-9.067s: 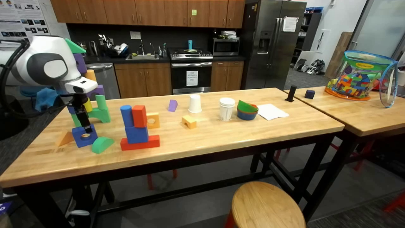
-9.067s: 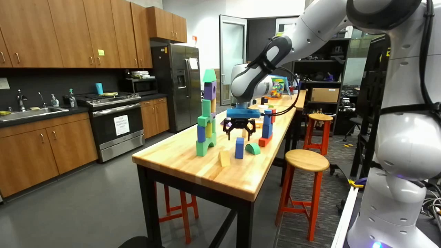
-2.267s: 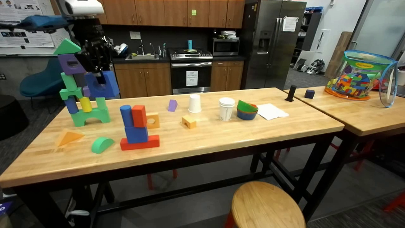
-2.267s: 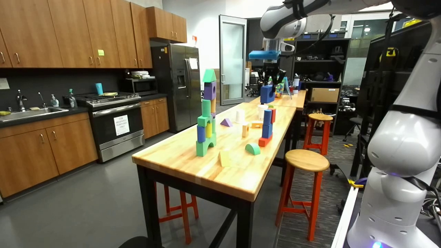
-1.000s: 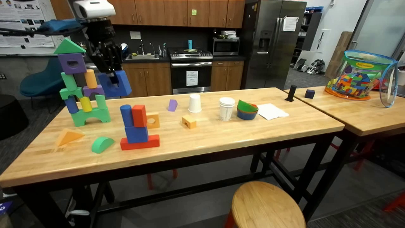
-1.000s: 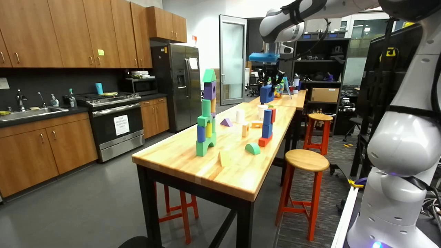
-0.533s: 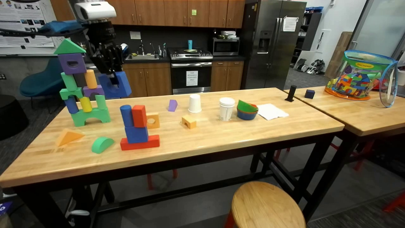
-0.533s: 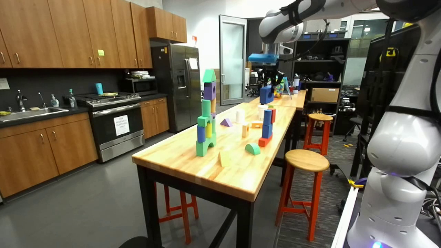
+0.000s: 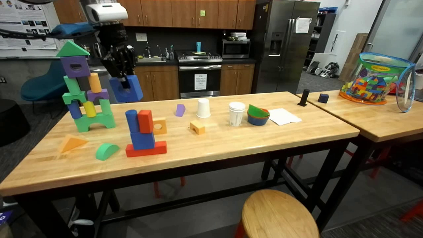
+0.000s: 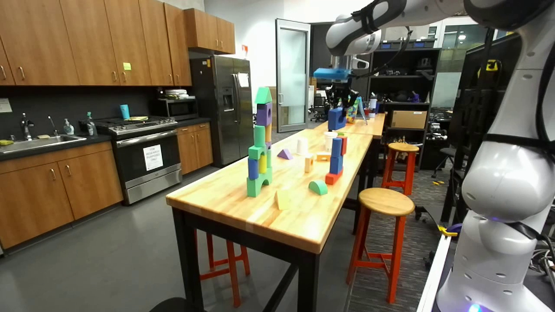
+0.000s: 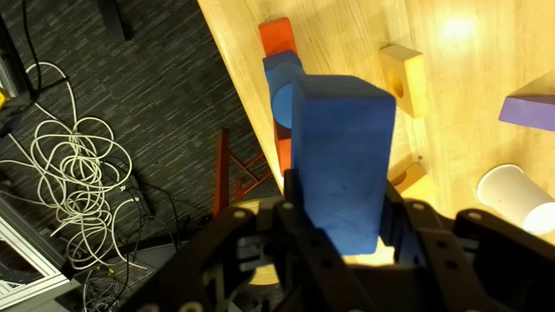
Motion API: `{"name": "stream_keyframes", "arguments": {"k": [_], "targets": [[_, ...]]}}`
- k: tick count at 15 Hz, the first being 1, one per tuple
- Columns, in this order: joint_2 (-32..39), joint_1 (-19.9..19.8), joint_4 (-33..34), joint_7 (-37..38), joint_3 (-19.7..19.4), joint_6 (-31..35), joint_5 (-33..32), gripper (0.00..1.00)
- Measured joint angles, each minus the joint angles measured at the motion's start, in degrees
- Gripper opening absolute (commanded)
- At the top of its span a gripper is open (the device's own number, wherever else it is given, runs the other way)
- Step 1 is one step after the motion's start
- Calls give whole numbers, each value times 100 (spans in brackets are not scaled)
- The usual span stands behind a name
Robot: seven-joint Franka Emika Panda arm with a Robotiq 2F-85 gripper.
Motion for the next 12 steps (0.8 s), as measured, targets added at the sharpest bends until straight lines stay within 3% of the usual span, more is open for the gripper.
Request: {"name": "stream_keyframes", "arguments": {"k": [12], "targets": [[307, 0, 322, 249, -105, -286, 99, 15]]}}
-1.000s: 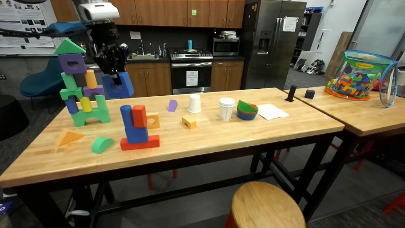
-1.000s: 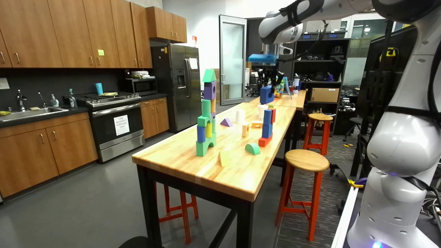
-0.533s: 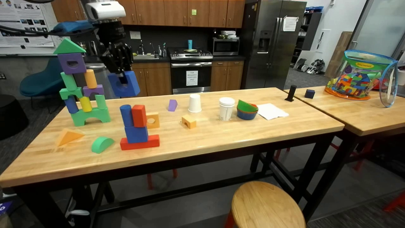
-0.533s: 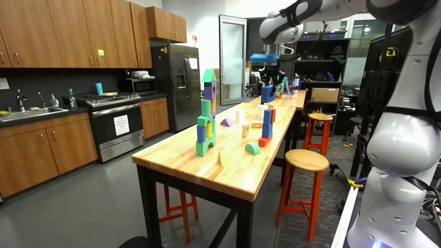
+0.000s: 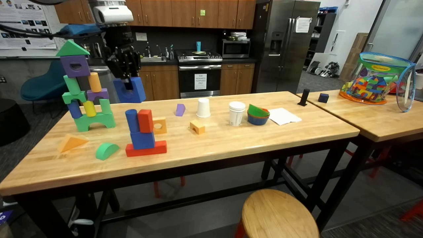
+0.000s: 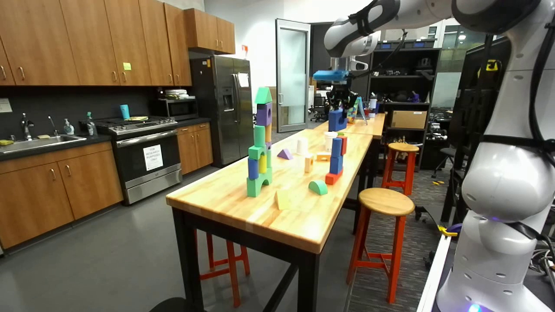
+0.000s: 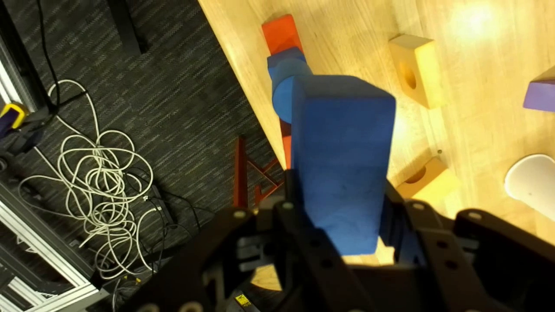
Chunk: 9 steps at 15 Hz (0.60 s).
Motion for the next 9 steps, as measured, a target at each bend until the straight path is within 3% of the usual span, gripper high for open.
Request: {"name": "stream_keyframes", "arguments": {"k": [9], "targets": [[138, 1, 88, -6, -25, -45, 197, 15]]}}
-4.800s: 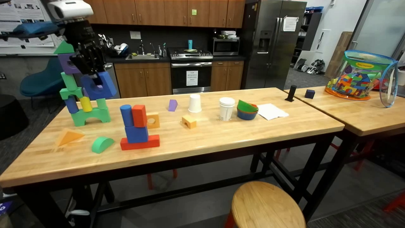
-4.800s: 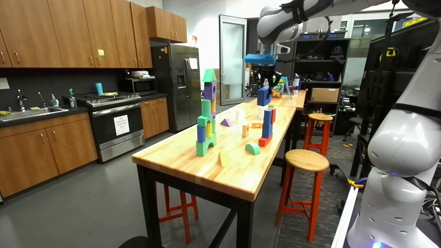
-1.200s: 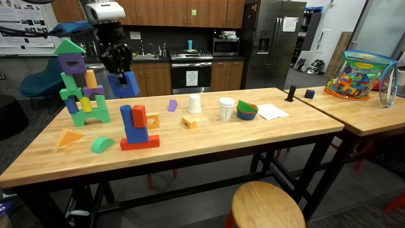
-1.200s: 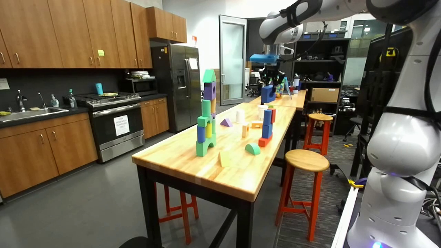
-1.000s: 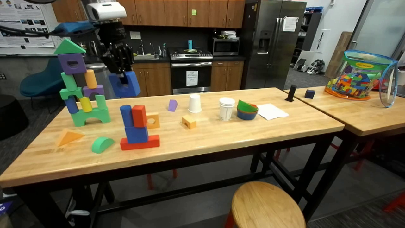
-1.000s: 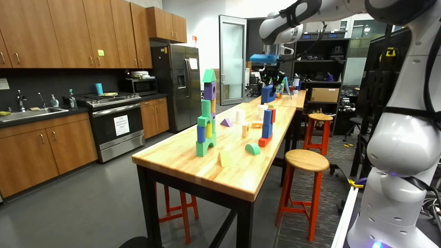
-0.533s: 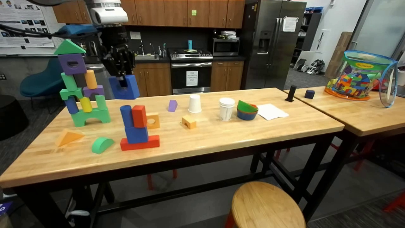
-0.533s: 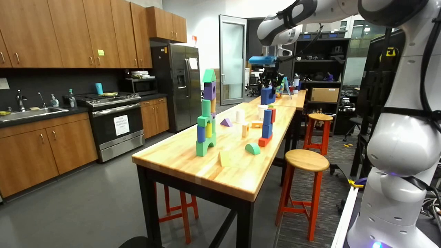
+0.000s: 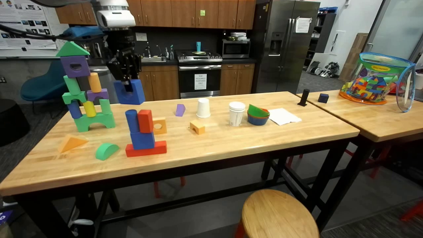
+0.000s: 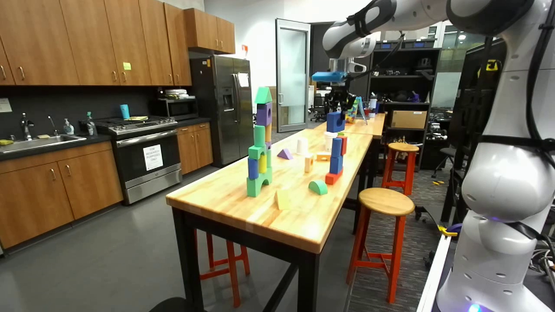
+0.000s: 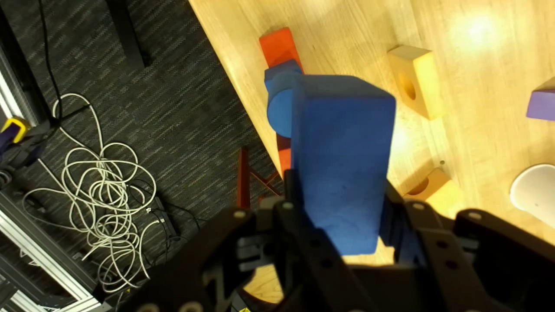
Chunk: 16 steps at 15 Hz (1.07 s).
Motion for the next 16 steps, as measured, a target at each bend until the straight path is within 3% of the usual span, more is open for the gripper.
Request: {"name": "stream_keyframes", "arguments": {"k": [16], "targets": [[219, 3, 239, -484, -1, -37, -483, 15]]}}
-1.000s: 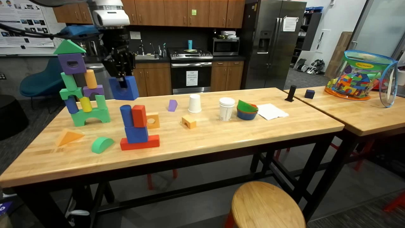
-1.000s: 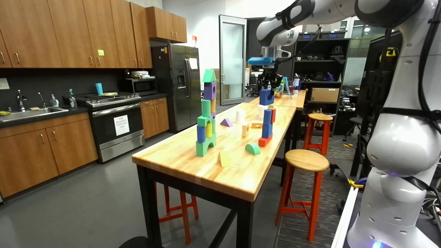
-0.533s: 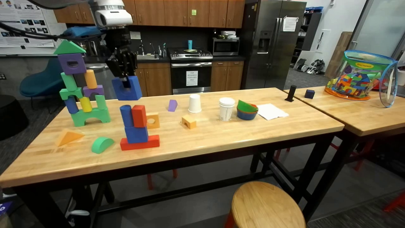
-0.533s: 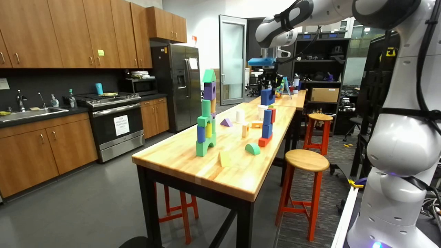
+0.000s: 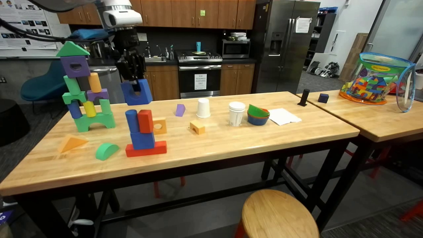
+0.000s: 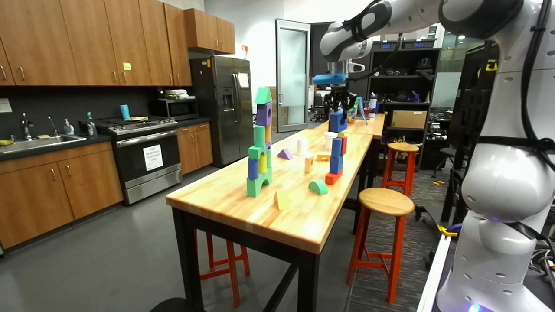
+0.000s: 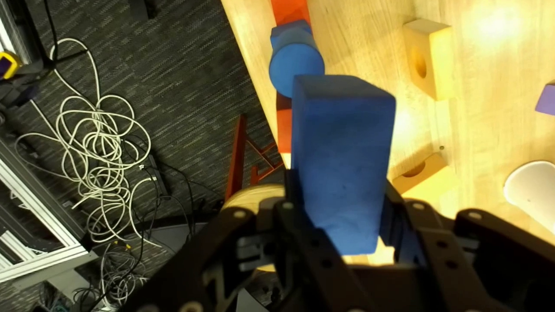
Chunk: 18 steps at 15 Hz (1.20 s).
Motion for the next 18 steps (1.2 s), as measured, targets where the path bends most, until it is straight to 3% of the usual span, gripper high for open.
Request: {"name": "stream_keyframes", "arguments": {"k": [9, 18], "targets": [[239, -2, 162, 12, -70, -247, 82, 15], [260, -2, 185, -2, -85, -267, 622, 15]]}}
